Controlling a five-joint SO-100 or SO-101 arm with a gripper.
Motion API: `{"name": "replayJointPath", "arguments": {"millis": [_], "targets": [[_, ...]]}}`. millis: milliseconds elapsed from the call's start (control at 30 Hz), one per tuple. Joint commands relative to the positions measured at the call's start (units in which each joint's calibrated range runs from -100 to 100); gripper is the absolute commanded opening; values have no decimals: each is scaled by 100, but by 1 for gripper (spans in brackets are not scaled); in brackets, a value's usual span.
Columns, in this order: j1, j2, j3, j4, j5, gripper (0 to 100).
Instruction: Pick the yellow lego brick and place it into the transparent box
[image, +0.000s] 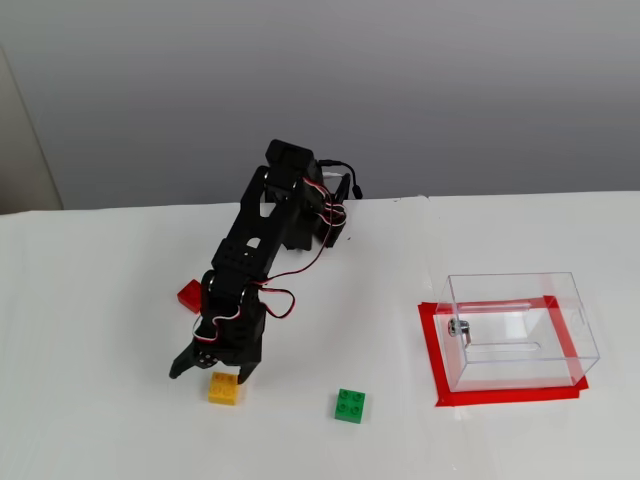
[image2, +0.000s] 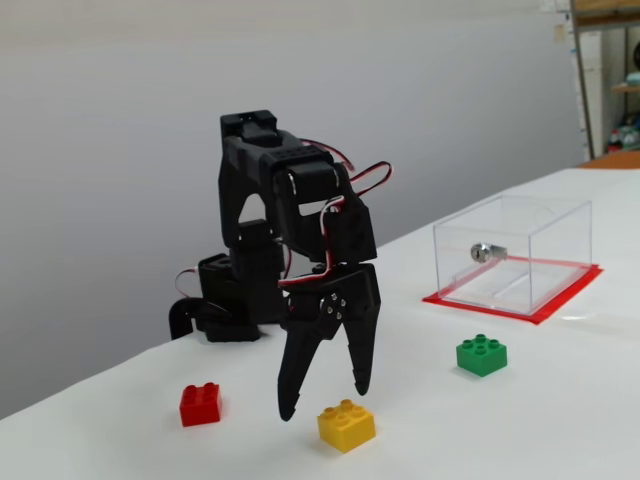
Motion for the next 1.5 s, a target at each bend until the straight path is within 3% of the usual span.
{"name": "replayJointPath", "arguments": {"millis": [0,1033,1467], "targets": [[15,7,-90,-53,-21,42],[59,482,-99,-61,-21,41],[37,405,-63,8,-21,20]]}}
